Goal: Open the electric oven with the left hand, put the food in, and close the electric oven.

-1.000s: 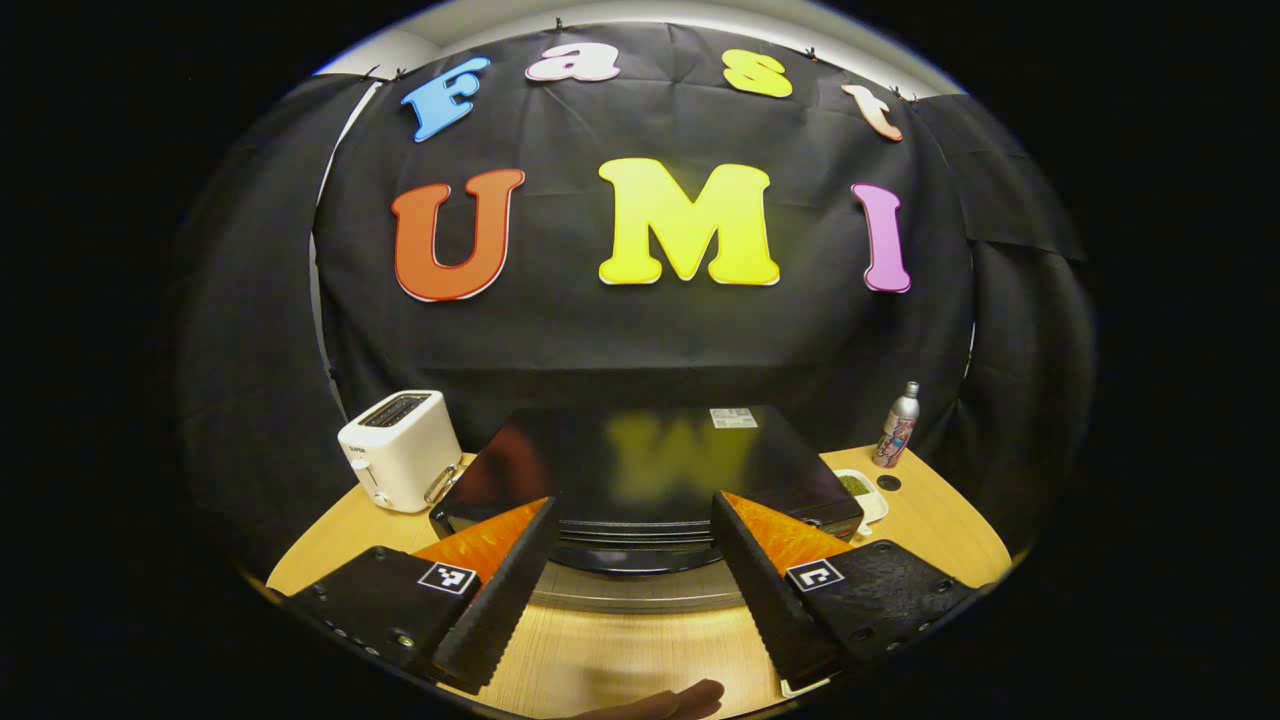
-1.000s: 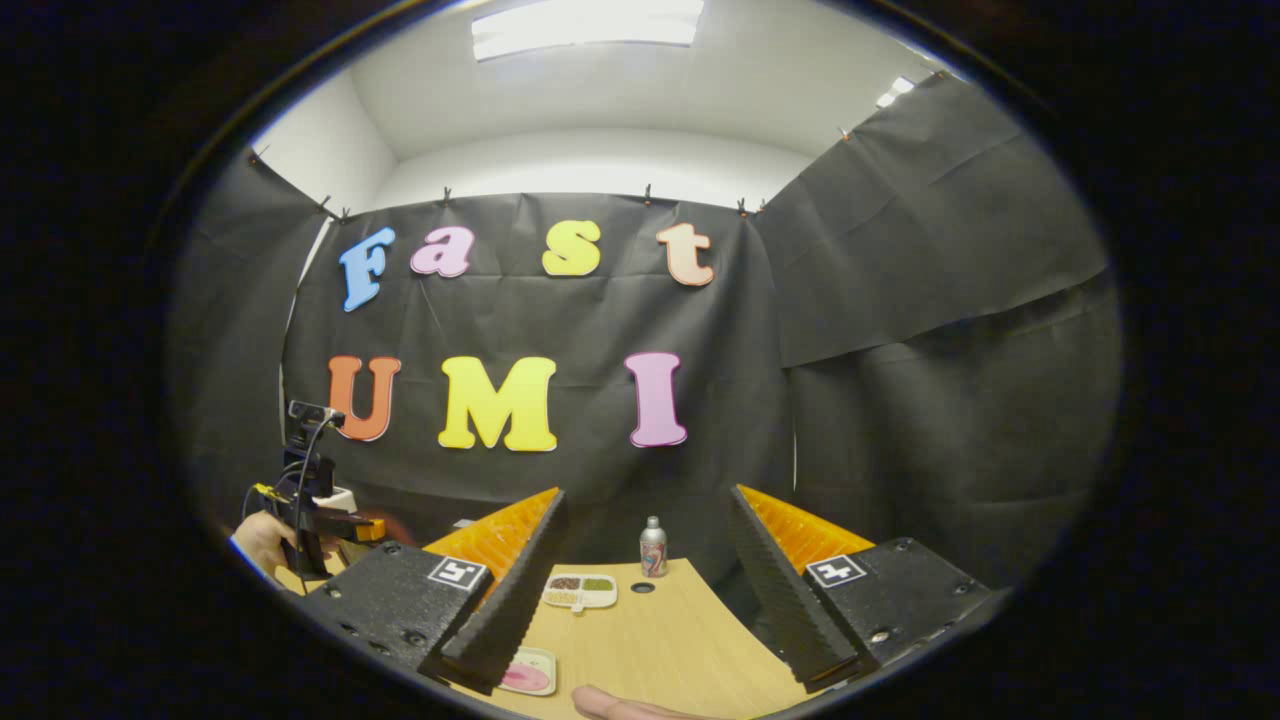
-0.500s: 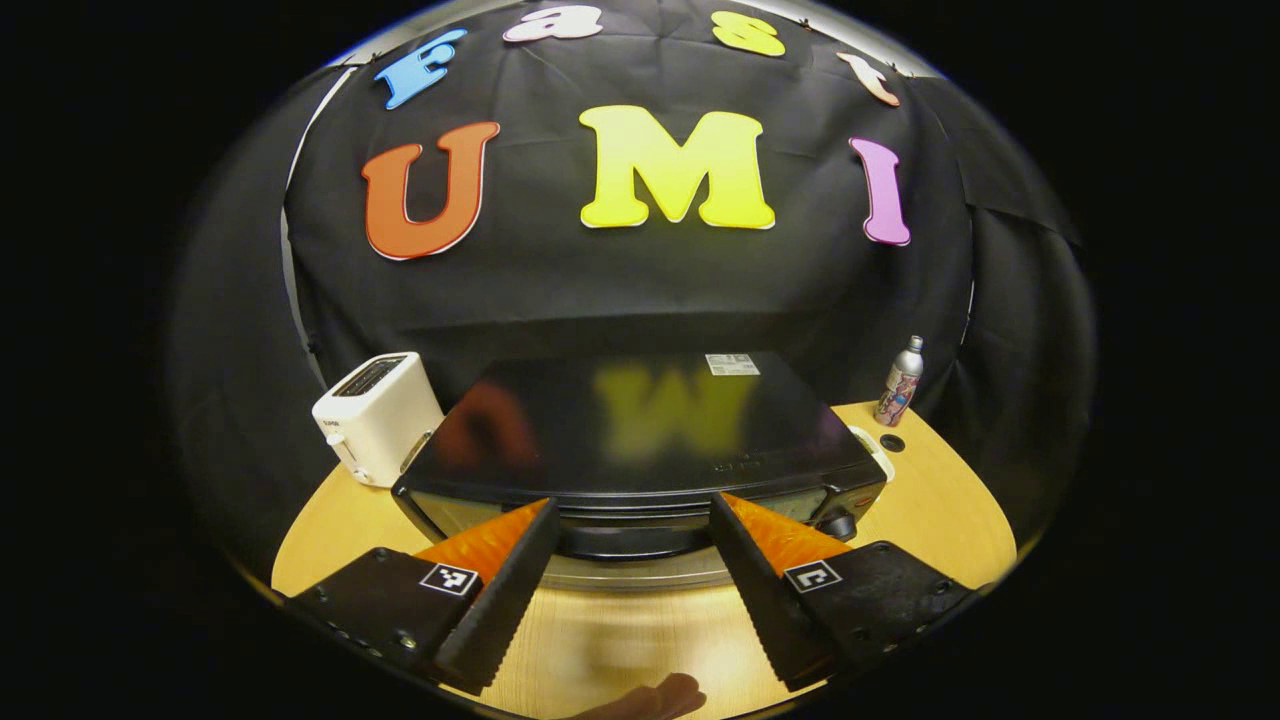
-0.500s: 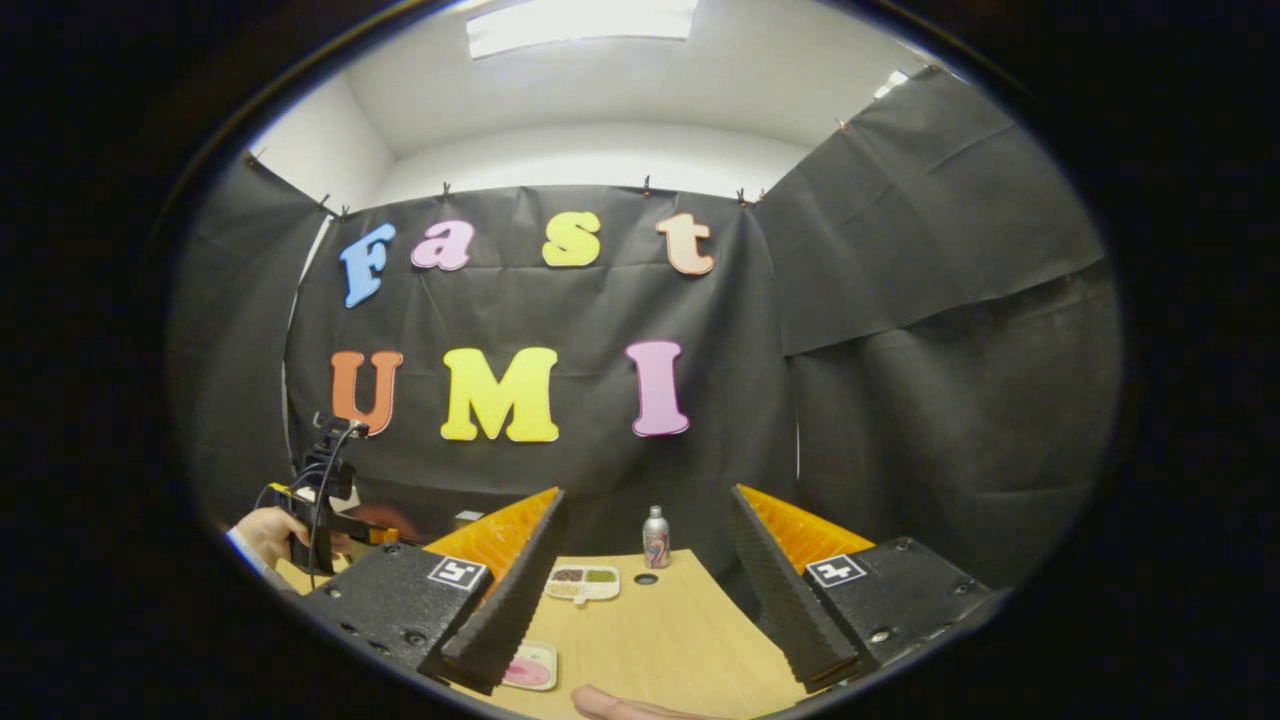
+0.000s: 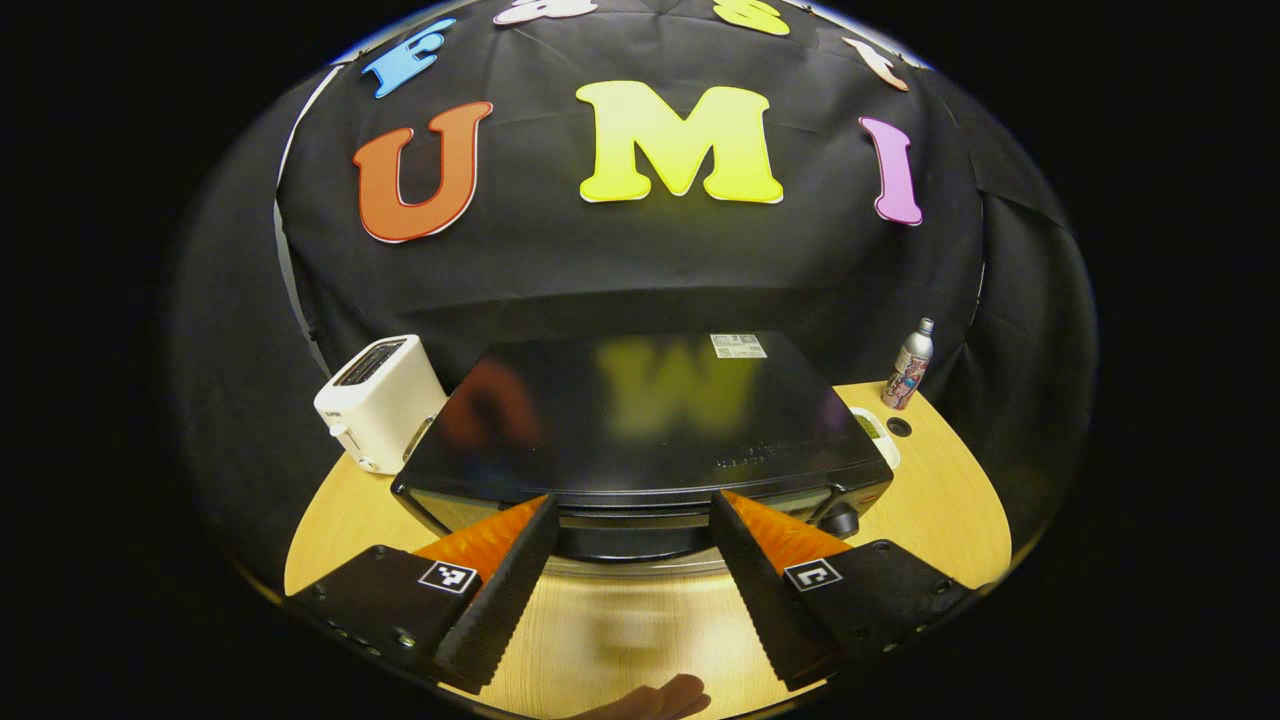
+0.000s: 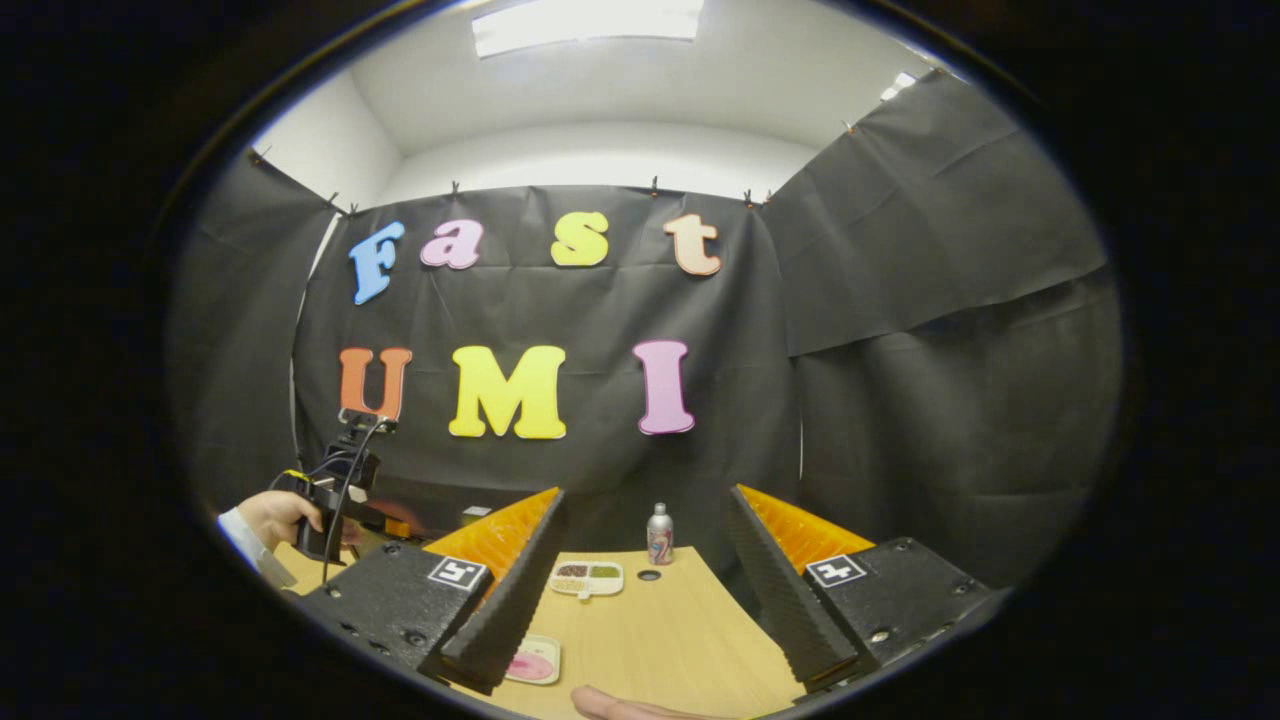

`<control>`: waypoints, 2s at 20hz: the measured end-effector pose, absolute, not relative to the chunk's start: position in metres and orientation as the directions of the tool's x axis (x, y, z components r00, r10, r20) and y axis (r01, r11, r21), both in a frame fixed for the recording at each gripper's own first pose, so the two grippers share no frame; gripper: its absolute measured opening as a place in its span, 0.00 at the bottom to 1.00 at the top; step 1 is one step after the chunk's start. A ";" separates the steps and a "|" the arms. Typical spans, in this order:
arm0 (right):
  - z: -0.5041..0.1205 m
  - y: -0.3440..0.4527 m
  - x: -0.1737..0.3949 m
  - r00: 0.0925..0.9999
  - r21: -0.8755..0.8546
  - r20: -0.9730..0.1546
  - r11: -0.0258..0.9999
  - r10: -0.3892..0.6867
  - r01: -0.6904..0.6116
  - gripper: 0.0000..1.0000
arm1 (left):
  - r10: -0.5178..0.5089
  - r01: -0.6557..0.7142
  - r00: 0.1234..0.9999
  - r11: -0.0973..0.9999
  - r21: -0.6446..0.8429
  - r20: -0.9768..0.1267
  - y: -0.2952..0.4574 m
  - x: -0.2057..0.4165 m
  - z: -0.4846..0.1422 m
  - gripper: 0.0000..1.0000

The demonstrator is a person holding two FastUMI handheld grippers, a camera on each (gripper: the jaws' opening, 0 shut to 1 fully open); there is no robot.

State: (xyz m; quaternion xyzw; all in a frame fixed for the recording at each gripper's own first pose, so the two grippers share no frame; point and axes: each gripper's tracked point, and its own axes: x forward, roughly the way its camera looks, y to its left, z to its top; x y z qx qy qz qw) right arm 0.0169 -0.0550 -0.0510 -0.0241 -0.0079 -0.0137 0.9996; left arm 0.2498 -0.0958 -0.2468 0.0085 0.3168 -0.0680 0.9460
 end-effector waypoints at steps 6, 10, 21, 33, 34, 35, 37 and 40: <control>-0.054 -0.051 0.014 1.000 -0.062 -0.003 0.998 -0.019 0.019 0.97 | -0.127 0.137 0.792 0.990 -0.028 -0.597 -0.099 0.253 -0.246 0.96; -0.058 -0.051 0.008 1.000 -0.066 -0.026 0.998 -0.011 0.009 0.97 | -0.140 0.148 0.778 0.988 -0.038 -0.613 -0.097 0.245 -0.251 0.94; -0.047 -0.051 -0.017 1.000 -0.059 0.002 0.998 -0.012 0.012 0.96 | -0.162 0.160 0.784 0.986 -0.057 -0.599 -0.091 0.176 -0.268 0.94; -0.045 -0.050 -0.031 1.000 -0.064 0.008 0.998 -0.025 0.025 0.96 | -0.173 0.143 0.766 0.985 -0.098 -0.620 -0.088 0.102 -0.332 0.93; -0.045 -0.051 -0.030 1.000 -0.066 0.008 0.997 -0.028 0.028 0.96 | -0.175 0.143 0.759 0.985 -0.102 -0.628 -0.089 0.097 -0.339 0.93; -0.047 -0.050 -0.030 1.000 -0.068 0.005 0.997 -0.029 0.029 0.97 | -0.175 0.143 0.754 0.984 -0.101 -0.633 -0.089 0.094 -0.345 0.93; -0.049 -0.046 -0.028 1.000 -0.068 -0.005 0.997 -0.024 0.023 0.97 | -0.175 0.135 0.755 0.985 -0.111 -0.632 -0.091 0.095 -0.351 0.93; -0.055 -0.041 -0.024 1.000 -0.076 -0.018 0.997 -0.016 0.015 0.97 | -0.174 0.136 0.752 0.985 -0.110 -0.635 -0.095 0.085 -0.366 0.95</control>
